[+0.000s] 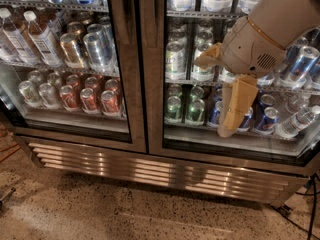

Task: Open right fridge door

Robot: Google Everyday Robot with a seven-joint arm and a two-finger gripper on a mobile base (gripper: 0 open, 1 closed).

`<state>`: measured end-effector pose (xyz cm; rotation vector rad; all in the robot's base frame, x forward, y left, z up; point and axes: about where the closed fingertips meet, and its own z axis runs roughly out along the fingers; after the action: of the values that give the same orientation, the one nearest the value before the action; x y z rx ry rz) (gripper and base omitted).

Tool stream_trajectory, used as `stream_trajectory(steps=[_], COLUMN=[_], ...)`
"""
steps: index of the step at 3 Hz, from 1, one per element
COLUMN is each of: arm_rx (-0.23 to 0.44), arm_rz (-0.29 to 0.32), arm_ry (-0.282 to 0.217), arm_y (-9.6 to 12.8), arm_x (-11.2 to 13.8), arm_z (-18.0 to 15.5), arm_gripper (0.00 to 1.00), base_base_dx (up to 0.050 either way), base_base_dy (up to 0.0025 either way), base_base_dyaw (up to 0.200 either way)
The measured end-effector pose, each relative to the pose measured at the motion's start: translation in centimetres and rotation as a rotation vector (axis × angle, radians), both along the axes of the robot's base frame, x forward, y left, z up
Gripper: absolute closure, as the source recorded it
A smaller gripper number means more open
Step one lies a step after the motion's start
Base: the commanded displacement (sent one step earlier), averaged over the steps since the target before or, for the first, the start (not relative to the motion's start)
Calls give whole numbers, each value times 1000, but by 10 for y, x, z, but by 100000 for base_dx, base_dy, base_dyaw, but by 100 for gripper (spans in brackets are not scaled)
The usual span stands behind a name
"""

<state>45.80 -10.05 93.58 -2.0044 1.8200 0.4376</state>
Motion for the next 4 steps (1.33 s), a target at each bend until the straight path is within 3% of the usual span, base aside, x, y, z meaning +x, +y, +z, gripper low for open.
stream_trajectory(steps=[1,2,3,4], arm_rx=[113,277,291,321], arm_rz=[15,50,50,-9], arm_ry=[19,40,40,44], arm_y=[-6,-13,-8,-9], arm_x=[1,4,5,7], arm_z=[-2,-2,-1,0], arm_gripper=[0,0,0,0], base_base_dx=[0,0,0,0], base_base_dy=[0,0,0,0], base_base_dyaw=[0,0,0,0])
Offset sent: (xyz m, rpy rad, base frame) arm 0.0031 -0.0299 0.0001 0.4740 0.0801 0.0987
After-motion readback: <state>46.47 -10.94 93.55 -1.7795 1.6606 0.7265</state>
